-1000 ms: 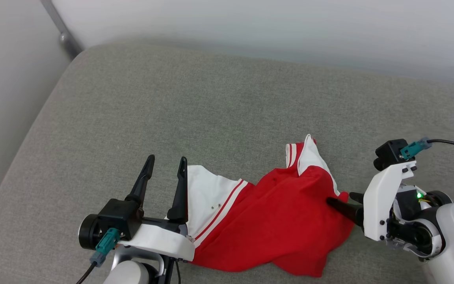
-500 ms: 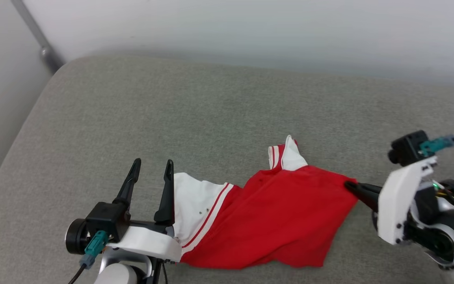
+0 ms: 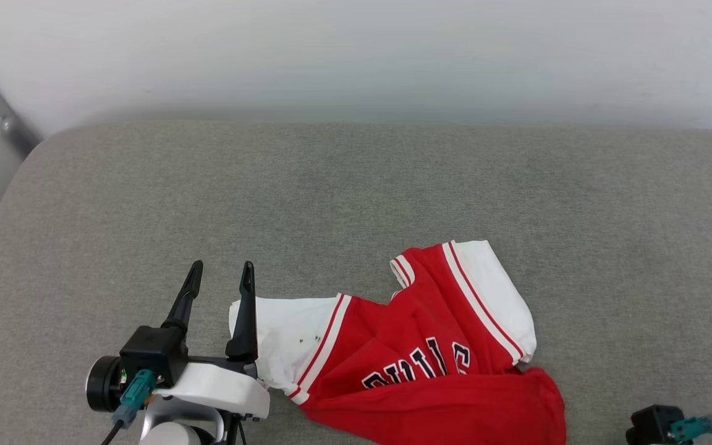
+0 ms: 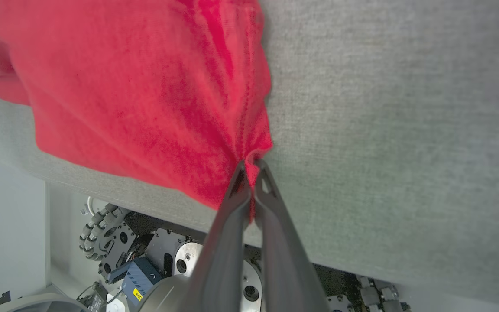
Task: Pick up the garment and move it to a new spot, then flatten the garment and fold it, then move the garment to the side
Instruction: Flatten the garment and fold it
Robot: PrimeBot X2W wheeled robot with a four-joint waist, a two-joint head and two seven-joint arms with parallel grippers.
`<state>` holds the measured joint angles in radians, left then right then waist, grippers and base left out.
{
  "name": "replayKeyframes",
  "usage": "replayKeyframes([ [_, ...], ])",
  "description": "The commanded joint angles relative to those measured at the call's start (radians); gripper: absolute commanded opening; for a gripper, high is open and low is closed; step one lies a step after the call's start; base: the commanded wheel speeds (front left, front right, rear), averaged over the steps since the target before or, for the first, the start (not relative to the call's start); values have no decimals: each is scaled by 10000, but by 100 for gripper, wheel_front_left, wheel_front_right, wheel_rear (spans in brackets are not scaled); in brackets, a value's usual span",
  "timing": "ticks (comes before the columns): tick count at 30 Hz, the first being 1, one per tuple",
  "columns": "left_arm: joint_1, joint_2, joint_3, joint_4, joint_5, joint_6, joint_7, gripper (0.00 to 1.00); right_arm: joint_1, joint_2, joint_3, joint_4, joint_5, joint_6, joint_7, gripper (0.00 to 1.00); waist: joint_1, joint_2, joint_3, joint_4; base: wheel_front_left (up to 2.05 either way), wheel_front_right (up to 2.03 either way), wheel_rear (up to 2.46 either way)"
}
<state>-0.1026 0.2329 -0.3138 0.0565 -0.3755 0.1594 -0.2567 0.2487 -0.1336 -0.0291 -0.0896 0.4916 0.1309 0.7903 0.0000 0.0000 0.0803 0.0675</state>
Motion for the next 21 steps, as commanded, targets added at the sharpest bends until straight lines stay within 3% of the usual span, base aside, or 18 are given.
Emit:
replayKeyframes([
  [1, 117, 38, 33, -31, -52, 51, 41, 100, 106, 150, 56, 255, -197, -5, -315, 100, 0, 0, -23, -112, 0, 0, 0],
  [8, 201, 172, 20, 9, -108, 100, 210, 100, -715, 232, -434, -111, -782, -5, -3582, 100, 0, 0, -252, -256, 0, 0, 0],
  [11, 236, 189, 1, 6, -131, 150, 272, 100, -1165, 243, -893, -29, -1081, -3, -4418, 100, 0, 0, -344, -228, 0, 0, 0],
  [16, 248, 191, -56, -42, -124, 156, 292, 100, -2359, 106, -1450, 651, -1320, -3, -4175, 100, 0, 0, -347, -108, 0, 0, 0],
  [21, 15, 85, -183, -93, -85, 113, 252, 100, -3706, -315, -1214, 1979, -1105, -5, -2666, 100, 0, 0, -80, 297, 0, 0, 0],
])
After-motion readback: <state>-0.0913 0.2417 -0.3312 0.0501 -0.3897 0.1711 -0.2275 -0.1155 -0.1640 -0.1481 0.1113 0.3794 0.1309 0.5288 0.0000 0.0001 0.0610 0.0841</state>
